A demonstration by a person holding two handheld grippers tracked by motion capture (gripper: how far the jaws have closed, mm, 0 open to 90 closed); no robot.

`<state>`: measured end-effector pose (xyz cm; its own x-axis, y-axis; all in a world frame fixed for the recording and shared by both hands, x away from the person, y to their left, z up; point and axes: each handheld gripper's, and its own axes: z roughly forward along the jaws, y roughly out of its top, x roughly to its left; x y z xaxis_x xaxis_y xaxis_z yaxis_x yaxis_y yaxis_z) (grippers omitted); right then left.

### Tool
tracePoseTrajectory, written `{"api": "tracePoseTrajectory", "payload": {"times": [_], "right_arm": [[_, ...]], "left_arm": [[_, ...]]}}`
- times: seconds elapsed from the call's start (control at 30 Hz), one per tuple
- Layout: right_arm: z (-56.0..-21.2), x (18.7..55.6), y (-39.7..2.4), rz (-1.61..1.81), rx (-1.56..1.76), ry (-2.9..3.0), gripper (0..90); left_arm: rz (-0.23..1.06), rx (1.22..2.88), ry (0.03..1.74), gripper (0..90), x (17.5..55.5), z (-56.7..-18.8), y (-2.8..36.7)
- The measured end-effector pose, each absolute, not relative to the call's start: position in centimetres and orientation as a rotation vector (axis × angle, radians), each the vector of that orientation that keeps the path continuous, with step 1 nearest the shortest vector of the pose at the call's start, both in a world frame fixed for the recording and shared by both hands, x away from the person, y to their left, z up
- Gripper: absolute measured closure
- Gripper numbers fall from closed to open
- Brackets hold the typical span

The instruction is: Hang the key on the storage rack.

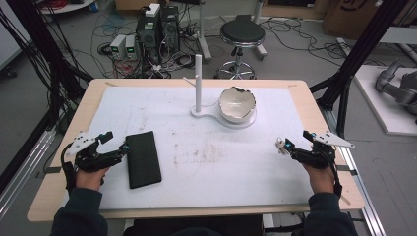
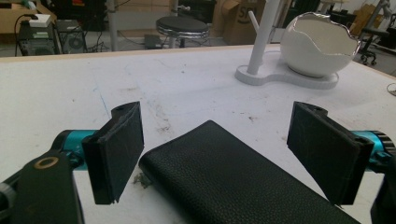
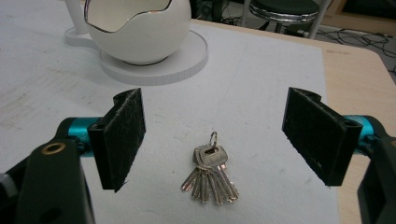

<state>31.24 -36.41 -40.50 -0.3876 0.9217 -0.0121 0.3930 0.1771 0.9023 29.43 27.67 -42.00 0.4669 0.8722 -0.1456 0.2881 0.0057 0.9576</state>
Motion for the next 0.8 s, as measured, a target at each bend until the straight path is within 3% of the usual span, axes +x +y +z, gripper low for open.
{"api": "tracePoseTrajectory", "payload": {"times": [0.8], "right_arm": [[-41.4,31.3,-37.5,1.122,1.311,1.893,25.0]], "left_arm": [[0.606,1.56,1.06,20.7,29.3,-42.1,27.5]]}}
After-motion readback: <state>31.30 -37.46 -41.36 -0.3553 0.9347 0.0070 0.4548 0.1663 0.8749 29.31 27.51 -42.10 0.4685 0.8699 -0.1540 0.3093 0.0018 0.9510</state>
